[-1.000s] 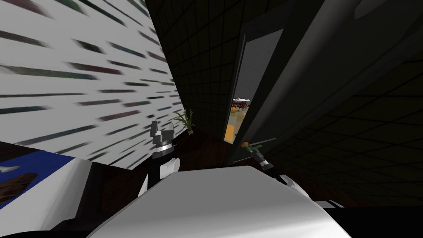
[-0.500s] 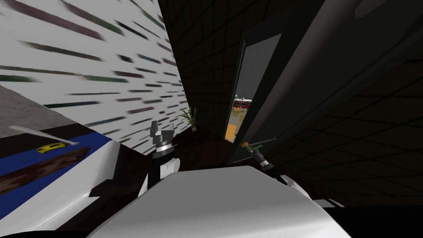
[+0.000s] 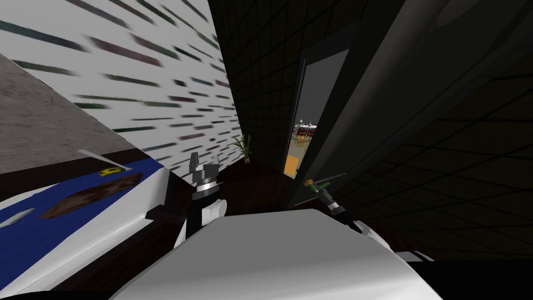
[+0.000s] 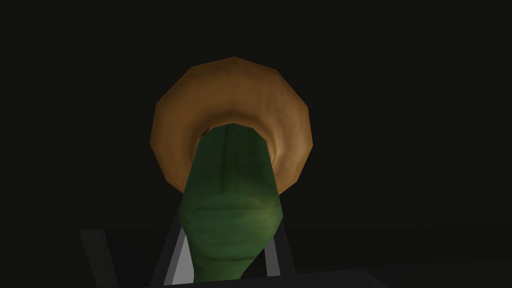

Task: Pull the door open

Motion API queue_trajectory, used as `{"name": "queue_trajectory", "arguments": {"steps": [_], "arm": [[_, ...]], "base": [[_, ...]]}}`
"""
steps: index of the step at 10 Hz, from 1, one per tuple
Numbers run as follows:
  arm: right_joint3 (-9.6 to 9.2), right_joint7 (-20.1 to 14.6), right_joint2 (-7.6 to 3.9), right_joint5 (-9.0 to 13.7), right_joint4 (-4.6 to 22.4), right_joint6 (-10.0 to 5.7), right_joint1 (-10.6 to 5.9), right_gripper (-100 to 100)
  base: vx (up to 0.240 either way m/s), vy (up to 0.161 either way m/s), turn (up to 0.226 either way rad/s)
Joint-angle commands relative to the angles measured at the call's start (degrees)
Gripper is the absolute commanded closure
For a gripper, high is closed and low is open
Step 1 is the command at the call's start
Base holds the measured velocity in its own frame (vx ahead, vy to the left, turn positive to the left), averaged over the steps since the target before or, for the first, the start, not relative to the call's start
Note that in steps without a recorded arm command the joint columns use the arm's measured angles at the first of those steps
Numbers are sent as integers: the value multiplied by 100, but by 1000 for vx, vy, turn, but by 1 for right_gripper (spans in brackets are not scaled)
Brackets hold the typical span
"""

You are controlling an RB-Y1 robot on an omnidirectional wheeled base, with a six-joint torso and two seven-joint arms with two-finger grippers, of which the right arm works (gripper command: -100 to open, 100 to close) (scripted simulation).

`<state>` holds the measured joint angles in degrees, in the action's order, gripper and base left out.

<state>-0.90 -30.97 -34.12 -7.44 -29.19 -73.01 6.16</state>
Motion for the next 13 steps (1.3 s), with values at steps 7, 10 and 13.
{"name": "queue_trajectory", "arguments": {"steps": [7, 10, 13], "arm": [[35, -9, -50, -14, 191, -208, -5, 100], [50, -13, -71, -20, 272, -296, -8, 100], [64, -17, -92, -26, 352, -384, -10, 100]], "base": [[-165, -78, 151], [-193, -75, 163], [-191, -94, 154]]}}
